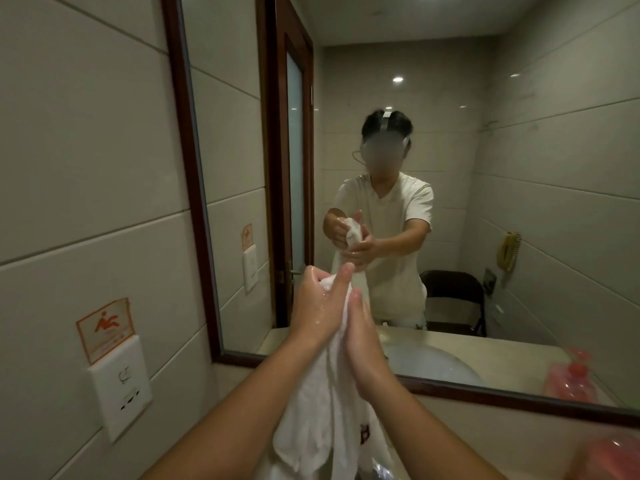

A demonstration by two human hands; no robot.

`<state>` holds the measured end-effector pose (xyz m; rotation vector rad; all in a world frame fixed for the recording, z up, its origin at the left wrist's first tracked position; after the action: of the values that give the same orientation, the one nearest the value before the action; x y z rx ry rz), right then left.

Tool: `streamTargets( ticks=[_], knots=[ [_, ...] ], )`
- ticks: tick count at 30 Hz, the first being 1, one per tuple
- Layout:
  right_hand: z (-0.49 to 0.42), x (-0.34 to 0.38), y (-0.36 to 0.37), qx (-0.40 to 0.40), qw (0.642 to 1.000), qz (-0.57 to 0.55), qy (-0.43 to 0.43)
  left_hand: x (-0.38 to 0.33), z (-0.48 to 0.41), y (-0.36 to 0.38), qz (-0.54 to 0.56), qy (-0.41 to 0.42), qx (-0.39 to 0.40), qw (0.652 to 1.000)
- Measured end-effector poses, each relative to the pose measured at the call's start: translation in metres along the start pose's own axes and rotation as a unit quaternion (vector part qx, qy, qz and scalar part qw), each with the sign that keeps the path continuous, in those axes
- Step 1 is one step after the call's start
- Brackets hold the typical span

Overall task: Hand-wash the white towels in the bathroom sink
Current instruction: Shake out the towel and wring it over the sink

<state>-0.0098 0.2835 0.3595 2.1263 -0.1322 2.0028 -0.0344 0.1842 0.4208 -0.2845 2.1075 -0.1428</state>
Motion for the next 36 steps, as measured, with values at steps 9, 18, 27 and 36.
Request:
streamTargets(
  ticks=[9, 18, 27, 36],
  knots=[
    [-0.012, 0.003, -0.03, -0.079, 0.993, -0.068, 0.051, 0.009, 0.004, 0.023, 0.147, -0.044, 0.218, 0.964],
    [-0.007, -0.031, -0.089, -0.146, 0.983, 0.001, 0.112, 0.002, 0.026, 0.077, 0.102, -0.046, 0.116, 0.987],
    [0.057, -0.073, -0.117, 0.012, 0.944, -0.14, 0.299, -0.031, 0.04, 0.133, 0.121, -0.058, -0.043, 0.99],
    [0.014, -0.135, -0.163, -0.091, 0.871, -0.368, 0.312, -0.027, 0.079, 0.12, 0.147, -0.057, -0.106, 0.982]
  ],
)
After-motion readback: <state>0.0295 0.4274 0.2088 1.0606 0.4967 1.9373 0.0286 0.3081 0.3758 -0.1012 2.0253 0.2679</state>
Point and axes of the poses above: each hand's wrist, its own z-axis away from the middle knuckle, its own y-axis out of the palm, x = y × z, the point moved 8 cm from there along -z, towards the middle knuckle, and after that the axes turned 6 degrees about y, right-handed, at the moved point
